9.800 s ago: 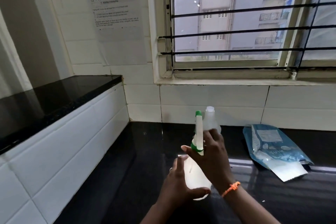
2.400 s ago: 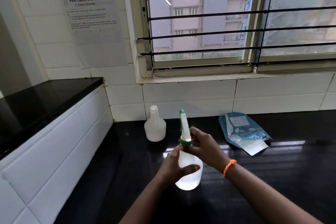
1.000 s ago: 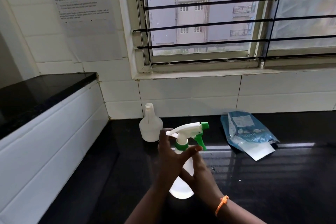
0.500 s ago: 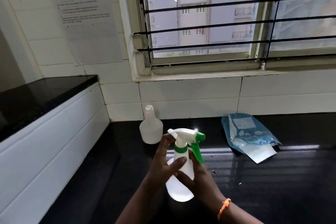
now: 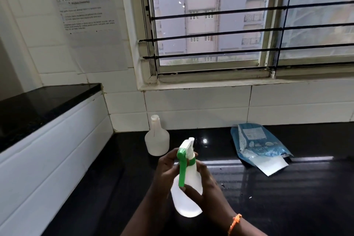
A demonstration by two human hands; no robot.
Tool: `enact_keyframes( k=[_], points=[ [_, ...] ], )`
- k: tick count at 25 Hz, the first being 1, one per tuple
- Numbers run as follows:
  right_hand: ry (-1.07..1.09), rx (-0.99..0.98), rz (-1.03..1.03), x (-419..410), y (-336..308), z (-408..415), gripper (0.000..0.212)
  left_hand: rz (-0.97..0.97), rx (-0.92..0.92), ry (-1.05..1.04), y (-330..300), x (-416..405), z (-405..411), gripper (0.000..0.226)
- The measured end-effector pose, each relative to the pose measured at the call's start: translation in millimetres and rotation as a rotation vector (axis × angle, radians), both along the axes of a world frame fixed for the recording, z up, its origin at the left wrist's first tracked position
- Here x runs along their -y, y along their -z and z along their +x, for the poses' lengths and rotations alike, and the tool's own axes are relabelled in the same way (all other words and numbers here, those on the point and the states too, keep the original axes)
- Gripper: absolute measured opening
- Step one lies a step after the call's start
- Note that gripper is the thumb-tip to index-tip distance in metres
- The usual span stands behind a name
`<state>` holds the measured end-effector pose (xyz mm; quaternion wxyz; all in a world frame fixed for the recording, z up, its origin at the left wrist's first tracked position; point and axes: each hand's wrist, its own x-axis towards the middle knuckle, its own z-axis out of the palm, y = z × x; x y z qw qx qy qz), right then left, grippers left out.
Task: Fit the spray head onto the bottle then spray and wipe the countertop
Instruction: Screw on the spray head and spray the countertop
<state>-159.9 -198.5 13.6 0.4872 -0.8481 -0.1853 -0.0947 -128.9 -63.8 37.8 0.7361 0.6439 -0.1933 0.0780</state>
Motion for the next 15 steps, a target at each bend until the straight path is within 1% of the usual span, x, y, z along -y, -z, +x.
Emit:
enact_keyframes(
  k=[1,2,3,5,6,8,10,11,12,13,14,15],
  points=[
    [-0.016,-0.008,0.003,0.5,0.5,-0.9,0.063,-0.01,-0.036,0.104,-1.0,-3.8,1.8,0.03],
    [-0.051,-0.039,0.028,1.5,-0.1,-0.4,0.06,0.01,-0.046,0.165,-2.4,-7.1,2.5,0.034],
    [-0.105,-0.094,0.103,4.4,-2.8,0.1,0.054,0.036,-0.049,0.2,-2.7,-10.7,1.7,0.042],
    [-0.224,-0.213,0.346,18.2,-13.4,7.1,0.037,0.133,-0.082,0.215,0.8,-18.5,-3.1,0.065],
    [-0.252,-0.25,0.428,27.9,-20.2,14.3,0.033,0.207,-0.113,0.205,4.9,-22.2,-6.5,0.071],
    [-0.315,-0.305,0.43,43.9,-35.5,32.3,0.032,0.344,-0.184,0.195,11.5,-25.5,-12.5,0.084],
    [-0.491,-0.403,0.414,45.9,-51.1,48.4,0.037,0.453,-0.224,0.198,15.5,-23.6,-14.6,0.095],
    [-0.575,-0.466,0.423,42.0,-58.2,54.3,0.044,0.499,-0.223,0.185,16.7,-22.2,-13.5,0.095],
    [-0.634,-0.526,0.42,36.2,-64.6,58.9,0.054,0.527,-0.225,0.168,17.1,-21.2,-12.5,0.092],
    [-0.677,-0.571,0.396,30.6,-69.0,63.0,0.065,0.54,-0.23,0.155,18.4,-21.2,-11.0,0.09],
    [-0.705,-0.599,0.364,26.2,-71.9,66.2,0.07,0.543,-0.236,0.15,20.9,-22.2,-10.2,0.089],
    [-0.719,-0.612,0.343,23.9,-74.2,67.9,0.068,0.544,-0.239,0.15,24.8,-23.6,-9.5,0.091]
  ],
)
